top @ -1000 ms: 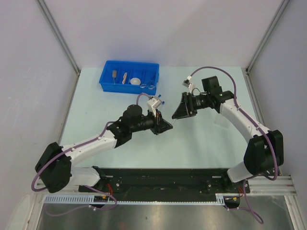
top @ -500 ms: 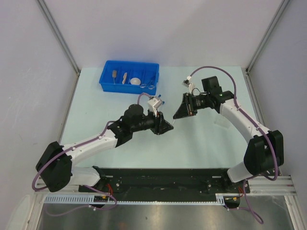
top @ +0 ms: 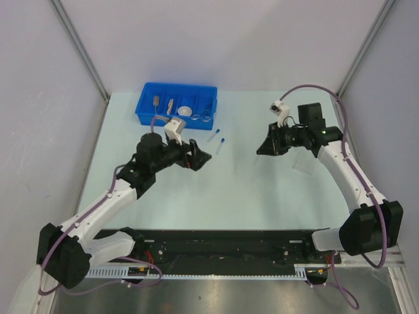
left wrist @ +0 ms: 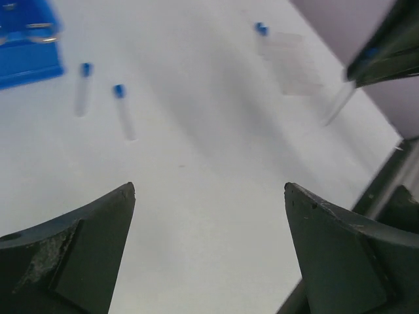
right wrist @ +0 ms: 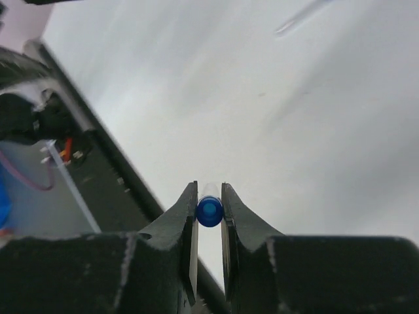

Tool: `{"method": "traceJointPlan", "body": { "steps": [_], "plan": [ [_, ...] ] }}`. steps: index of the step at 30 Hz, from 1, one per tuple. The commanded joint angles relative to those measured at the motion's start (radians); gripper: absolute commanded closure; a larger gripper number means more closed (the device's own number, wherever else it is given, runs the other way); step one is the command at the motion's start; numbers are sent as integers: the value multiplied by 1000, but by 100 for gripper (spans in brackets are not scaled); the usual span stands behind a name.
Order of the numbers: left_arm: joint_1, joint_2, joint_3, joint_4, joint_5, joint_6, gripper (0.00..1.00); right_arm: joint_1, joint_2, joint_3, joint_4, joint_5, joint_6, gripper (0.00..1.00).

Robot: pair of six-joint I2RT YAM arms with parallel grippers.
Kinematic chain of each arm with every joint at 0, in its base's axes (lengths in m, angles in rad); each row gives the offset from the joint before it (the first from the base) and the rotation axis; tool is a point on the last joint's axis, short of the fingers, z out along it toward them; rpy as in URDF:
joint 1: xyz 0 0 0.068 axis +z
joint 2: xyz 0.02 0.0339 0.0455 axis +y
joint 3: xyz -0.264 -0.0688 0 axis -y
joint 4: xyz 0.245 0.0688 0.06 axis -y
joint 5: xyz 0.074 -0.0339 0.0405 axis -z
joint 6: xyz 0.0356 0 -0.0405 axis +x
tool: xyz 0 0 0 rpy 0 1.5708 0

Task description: Organize the chemistry lab equipment

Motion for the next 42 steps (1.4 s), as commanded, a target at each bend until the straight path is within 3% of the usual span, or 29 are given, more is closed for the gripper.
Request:
{"method": "traceJointPlan", "body": {
  "steps": [1,8,16,42],
  "plan": [
    [146,-22,95,-255,18,135,0,-106,-78,-29,48,172,-99,100],
    [157,-73,81,-401,-151,280,0,-310,-95,-85,185,401,-157,99],
    [155,-99,79,-415,-186,307,0,-399,13,-89,350,522,-157,99],
    [155,-99,69,-415,-220,318,0,-451,278,-89,522,485,-96,94]
  ]
}}
